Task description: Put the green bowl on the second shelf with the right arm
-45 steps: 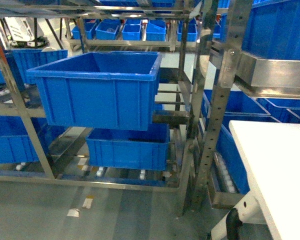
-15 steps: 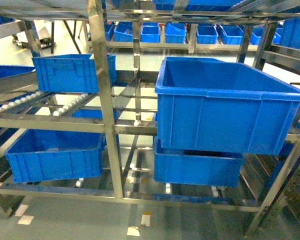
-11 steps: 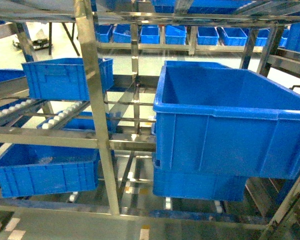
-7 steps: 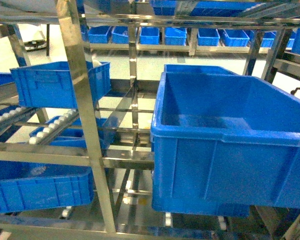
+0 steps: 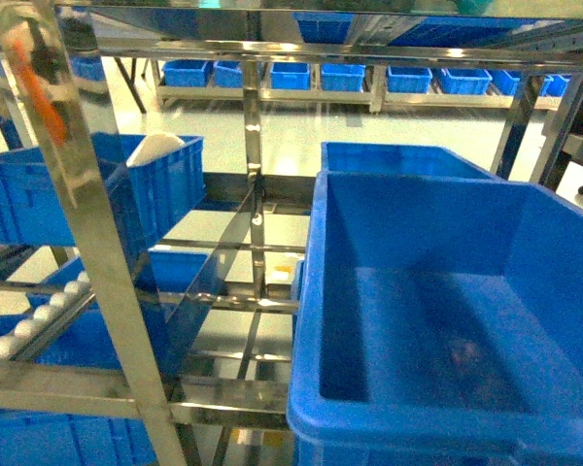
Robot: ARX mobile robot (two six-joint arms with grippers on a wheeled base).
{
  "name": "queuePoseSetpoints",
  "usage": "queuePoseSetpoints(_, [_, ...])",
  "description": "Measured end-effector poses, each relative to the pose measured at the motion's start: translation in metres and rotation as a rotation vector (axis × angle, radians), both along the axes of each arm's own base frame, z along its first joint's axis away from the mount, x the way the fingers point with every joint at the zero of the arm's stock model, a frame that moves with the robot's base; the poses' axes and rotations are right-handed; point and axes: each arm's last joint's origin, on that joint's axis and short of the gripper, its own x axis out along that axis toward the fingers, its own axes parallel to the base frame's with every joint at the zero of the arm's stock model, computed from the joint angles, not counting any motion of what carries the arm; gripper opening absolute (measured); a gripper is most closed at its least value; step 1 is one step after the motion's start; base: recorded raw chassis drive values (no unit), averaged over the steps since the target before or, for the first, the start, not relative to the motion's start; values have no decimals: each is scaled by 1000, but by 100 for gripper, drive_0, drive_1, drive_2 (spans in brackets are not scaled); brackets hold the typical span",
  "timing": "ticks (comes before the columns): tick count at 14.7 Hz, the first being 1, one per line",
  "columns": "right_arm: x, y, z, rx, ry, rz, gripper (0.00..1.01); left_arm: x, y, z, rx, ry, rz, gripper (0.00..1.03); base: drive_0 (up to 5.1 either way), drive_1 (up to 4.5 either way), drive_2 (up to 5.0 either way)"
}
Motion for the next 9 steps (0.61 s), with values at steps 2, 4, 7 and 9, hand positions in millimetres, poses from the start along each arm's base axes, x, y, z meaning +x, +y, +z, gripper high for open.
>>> queuePoseSetpoints(2, [0, 0, 0, 0, -3, 0, 2, 0, 0, 0, 0, -2, 0, 98, -3, 253, -259])
queuePoseSetpoints(4, [1, 0, -1, 2, 9, 0, 2, 0, 0, 0, 0, -4, 1, 98, 0, 0, 0])
queuePoseSetpoints(7, [0, 0, 0, 0, 0, 0, 2, 0, 0, 0, 0, 0, 1, 98, 0, 0, 0])
queuePoseSetpoints(9, [1, 0, -3, -11, 3, 8, 2, 0, 0, 0, 0, 0, 0, 98, 0, 0, 0])
